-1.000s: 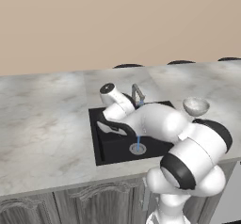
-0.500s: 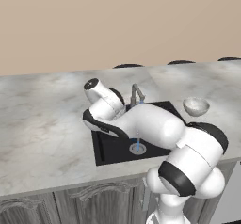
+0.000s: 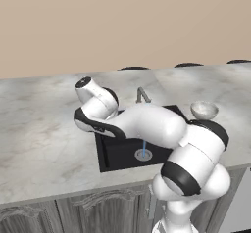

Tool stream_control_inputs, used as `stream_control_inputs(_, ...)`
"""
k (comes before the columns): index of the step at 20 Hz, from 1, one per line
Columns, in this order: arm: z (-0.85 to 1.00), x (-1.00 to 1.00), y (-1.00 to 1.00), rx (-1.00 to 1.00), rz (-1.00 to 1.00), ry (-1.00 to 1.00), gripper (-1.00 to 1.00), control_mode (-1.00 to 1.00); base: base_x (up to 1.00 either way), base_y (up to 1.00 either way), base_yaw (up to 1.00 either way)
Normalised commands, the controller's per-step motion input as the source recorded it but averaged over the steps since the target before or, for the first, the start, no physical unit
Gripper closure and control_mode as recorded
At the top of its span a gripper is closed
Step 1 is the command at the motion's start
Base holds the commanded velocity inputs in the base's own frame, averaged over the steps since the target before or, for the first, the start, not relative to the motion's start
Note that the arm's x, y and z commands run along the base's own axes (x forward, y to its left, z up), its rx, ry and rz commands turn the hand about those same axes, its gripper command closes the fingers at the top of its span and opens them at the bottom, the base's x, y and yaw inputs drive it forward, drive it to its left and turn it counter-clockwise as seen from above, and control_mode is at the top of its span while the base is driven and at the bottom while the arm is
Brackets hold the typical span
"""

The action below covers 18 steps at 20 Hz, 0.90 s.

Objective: Rinse each bowl for a few seconds and place them down in the sink or on the counter.

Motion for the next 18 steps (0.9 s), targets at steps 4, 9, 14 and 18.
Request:
stream_control_inputs(4, -0.15, -0.13, 0.58, 0.0, 0.12, 0.0, 1.0, -1.0, 0.0, 0.0, 0.0)
stream_control_inputs(9, -0.13, -0.01, 0.46, 0.02, 0.09, 0.01, 1.0, -1.0, 0.0, 0.0, 0.0)
stream_control_inputs(14, -0.13, 0.0, 0.21, 0.13, 0.06, 0.16, 1.0, -1.0, 0.0, 0.0, 0.0)
stream_control_inputs(18, -0.15, 0.0, 0.14, 0.12, 0.0, 0.19, 1.0, -1.0, 0.0, 0.0, 0.0)
